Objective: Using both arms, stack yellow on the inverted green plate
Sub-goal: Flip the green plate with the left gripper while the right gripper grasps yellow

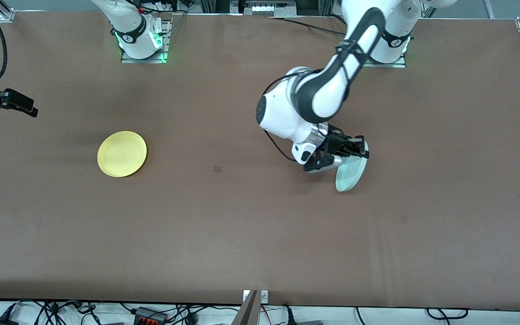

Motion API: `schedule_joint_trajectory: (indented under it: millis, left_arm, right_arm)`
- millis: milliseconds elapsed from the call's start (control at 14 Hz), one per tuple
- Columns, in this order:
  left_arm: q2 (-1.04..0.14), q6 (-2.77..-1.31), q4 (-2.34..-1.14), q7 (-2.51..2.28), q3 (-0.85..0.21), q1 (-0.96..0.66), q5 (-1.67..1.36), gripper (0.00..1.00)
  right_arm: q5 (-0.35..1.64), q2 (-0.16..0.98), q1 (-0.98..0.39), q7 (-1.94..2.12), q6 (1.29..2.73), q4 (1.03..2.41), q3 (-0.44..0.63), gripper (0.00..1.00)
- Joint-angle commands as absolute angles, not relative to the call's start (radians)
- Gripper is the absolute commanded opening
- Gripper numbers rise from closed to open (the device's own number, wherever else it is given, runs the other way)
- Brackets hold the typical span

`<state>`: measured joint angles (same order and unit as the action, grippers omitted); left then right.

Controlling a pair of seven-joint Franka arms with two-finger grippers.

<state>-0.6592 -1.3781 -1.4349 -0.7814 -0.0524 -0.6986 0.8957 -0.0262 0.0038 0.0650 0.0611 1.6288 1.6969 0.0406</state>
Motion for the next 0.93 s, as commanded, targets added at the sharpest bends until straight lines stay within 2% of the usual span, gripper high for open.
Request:
schedule_joint_trajectory:
  millis: [0,214,500,857]
  left_arm:
    - [-0.713,-1.333,-1.402,-0.850,-0.029,-0.784,0.956,0.01]
    - [-0.784,-1.286,-1.349,-0.890,-0.028,-0.853,1.065,0.01]
    - [-0.824,-1.287,-1.281,-0.952,-0.028,-0.861,1.088,0.01]
    - [-0.919,-1.290,-1.276,-1.123,-0.029,-0.899,1.094,0.01]
  right_arm:
    - [-0.015,0.044,0.071,0.086,1.621,1.704,0.035,1.00]
    - [-0.015,0.161,0.075,0.080,1.615,1.709,0.035,1.00]
    - [-0.012,0.337,0.083,0.069,1.612,1.713,0.037,1.00]
    - [-0.009,0.530,0.095,0.069,1.732,1.713,0.035,1.00]
